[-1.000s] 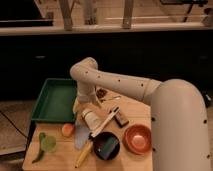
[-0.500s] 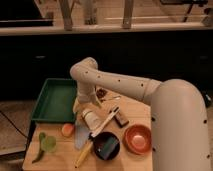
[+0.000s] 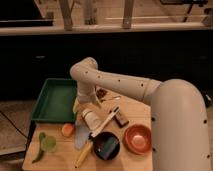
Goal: Place brush in paper cup
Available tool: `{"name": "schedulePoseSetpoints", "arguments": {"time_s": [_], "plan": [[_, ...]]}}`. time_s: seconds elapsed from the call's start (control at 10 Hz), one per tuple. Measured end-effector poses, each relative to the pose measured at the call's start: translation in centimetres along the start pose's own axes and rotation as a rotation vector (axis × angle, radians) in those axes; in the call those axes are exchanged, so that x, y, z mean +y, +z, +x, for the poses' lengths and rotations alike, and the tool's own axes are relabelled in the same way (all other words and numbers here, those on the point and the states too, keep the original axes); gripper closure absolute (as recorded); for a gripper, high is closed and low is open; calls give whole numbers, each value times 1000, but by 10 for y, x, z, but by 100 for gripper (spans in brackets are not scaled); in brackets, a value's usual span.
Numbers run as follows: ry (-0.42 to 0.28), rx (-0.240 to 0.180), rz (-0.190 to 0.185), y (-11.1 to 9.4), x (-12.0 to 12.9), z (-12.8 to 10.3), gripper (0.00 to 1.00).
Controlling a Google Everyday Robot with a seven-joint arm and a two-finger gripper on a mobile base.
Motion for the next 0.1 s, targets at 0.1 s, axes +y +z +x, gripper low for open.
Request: {"name": "schedulePoseSetpoints", "arguments": {"time_s": [0.1], "plan": [[0,0,0,0,0,0,20]]}}
